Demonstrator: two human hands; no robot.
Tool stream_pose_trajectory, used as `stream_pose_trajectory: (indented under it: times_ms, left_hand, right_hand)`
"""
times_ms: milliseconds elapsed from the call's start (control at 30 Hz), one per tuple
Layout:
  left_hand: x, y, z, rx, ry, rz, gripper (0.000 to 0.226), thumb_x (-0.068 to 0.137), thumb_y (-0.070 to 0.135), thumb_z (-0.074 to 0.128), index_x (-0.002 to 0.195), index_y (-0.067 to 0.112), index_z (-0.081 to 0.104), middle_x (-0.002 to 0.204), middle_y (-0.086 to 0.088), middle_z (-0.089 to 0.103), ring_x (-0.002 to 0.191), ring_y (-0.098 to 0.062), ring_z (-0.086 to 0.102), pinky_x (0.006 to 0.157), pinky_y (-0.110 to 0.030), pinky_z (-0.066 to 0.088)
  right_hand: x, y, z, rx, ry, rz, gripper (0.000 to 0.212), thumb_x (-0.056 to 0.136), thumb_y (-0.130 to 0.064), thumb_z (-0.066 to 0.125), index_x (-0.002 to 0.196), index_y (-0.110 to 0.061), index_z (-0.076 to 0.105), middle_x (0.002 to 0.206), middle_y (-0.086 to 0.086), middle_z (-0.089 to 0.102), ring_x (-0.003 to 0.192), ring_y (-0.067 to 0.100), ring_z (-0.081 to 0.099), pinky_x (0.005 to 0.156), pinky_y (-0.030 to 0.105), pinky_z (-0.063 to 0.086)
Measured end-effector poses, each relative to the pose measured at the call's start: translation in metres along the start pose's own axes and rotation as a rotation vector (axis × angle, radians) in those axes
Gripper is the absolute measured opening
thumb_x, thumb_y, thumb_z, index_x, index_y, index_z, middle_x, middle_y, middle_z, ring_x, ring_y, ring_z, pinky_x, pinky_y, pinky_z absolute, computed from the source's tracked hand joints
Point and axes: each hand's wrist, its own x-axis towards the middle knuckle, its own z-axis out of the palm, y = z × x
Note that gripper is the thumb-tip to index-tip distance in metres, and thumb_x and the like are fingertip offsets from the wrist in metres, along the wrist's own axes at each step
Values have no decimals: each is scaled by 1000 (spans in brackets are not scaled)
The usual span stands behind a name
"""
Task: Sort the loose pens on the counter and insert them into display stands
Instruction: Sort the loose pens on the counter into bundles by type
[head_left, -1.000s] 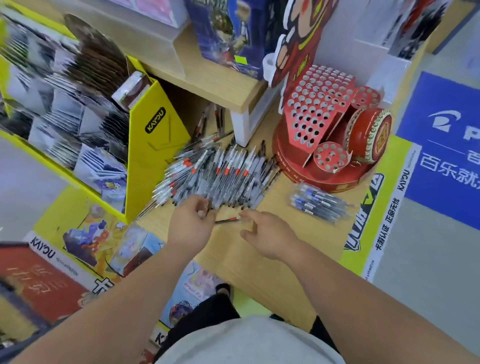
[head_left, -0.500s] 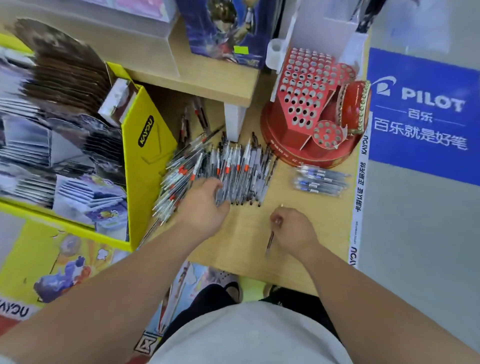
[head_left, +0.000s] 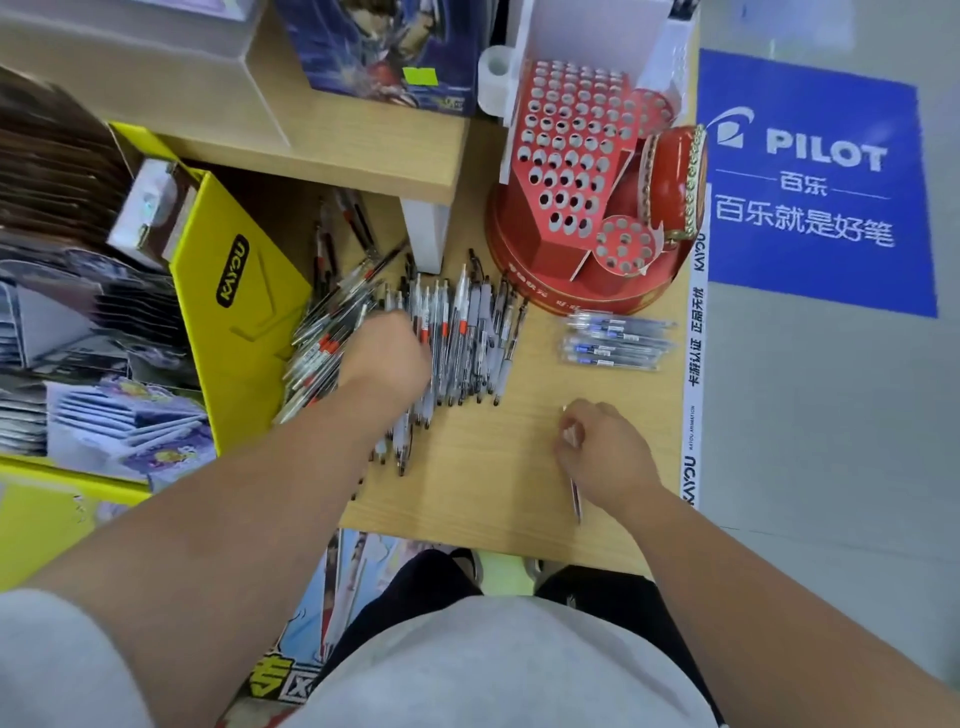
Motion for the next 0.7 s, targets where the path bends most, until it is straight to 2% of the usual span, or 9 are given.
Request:
stream_pose_trajectory:
  times_ms: [100,167,200,300,367,467,500,633,700]
  left_hand:
    - [5,-1,-1,-10,-9,-27,30,96,23,61,70,8,56,66,-7,56,53,-16,52,40,-24,30]
    - [7,-1,-2,-28,-18,-30,41,95,25,64,59,11,50,55,-4,51,48,-15,50,40,-23,29]
    - [8,-1,-2,-43,-22,-35,42,93,25,65,57,10,49,52,-4,50,46,-15,50,40,-23,29]
    - [11,0,-1,-102,-15,-50,42,88,27,69,56,10,49,52,-3,48,45,-15,47,41,-23,28]
    - [10,-1,-2,-167,6,-53,39,85,28,71,58,10,50,54,-4,50,46,-16,47,42,-25,30]
    - [-1,-6,-7,-370,54,-64,25,80,26,72,69,4,64,62,-10,64,58,-24,62,51,-34,51]
    - [-6,-10,-9,-434,73,-79,22,80,25,71,72,5,67,63,-10,66,60,-25,64,54,-35,53]
    - [-26,-37,-9,-589,28,-155,9,84,19,66,79,11,65,65,-7,67,51,-19,55,50,-27,43]
    - [-37,-50,-4,-666,-6,-174,7,86,17,64,81,13,62,70,-10,69,51,-18,52,50,-30,43]
  right_hand:
    - [9,-25,-8,61,70,-44,17,94,-31,64,108,-22,63,92,-3,54,73,12,54,66,29,42]
    - [21,-49,-13,122,46,-74,20,95,-34,64,110,-21,66,90,-4,59,73,5,52,70,27,42]
    - [28,-62,-15,155,21,-85,23,96,-35,63,113,-20,67,90,-5,61,75,7,54,72,27,44]
    - [50,-102,-19,244,-31,-79,27,98,-34,61,116,-16,69,97,-3,65,84,16,62,76,30,51]
    - [64,-120,-19,210,-4,-72,24,98,-34,60,108,-16,71,93,-1,69,81,19,64,71,31,52]
    - [81,-133,-17,98,29,-29,29,99,-36,56,94,-12,73,81,2,70,69,19,62,54,26,39]
    - [85,-134,-17,70,41,-9,31,99,-37,56,90,-12,72,77,3,69,65,17,59,50,24,35]
    - [94,-142,-11,-26,64,69,40,97,-46,57,78,-12,65,63,1,60,58,19,58,45,22,28]
    - [95,-149,-7,-69,82,86,46,95,-53,58,72,-13,62,58,0,57,53,18,57,43,21,27]
